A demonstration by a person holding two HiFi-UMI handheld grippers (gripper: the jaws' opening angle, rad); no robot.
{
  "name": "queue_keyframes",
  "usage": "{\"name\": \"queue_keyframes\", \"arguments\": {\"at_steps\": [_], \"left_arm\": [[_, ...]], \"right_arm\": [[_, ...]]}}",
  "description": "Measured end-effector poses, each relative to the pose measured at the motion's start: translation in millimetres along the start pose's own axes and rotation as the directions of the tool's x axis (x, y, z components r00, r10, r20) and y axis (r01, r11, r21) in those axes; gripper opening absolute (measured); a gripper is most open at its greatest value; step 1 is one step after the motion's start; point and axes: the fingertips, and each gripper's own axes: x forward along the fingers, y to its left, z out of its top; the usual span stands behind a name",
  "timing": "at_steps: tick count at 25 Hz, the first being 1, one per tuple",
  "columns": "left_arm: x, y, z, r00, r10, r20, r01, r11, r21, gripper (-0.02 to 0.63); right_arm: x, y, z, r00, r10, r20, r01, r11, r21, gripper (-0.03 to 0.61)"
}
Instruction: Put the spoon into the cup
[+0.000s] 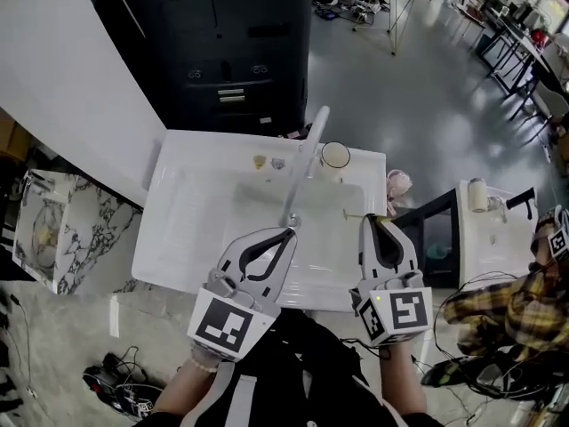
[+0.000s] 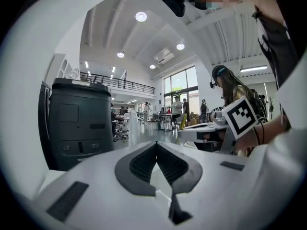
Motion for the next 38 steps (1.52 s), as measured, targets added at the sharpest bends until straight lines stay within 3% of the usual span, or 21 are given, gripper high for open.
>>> {"name": "queue_keyframes", "arguments": {"at_steps": [7, 18, 38], "left_arm": [[-12, 11, 3, 0.997, 0.077, 0.012, -0.077, 0.997, -0.005, -0.003], [-29, 28, -3, 0.987, 0.159, -0.007, -0.159, 0.987, -0.017, -0.003], [-38, 43, -12, 0.970, 0.240, -0.029, -0.241, 0.970, -0.030, -0.003]], "right_arm": [[26, -11, 9, 0.999, 0.019, 0.025, -0.018, 0.999, -0.040, 0.008], [78, -48, 17, 0.998, -0.028, 0.055, 0.035, 0.991, -0.126, 0.008], [162, -67, -44, 0.997, 0.000, -0.072, -0.010, 0.991, -0.135, 0.008]]}}
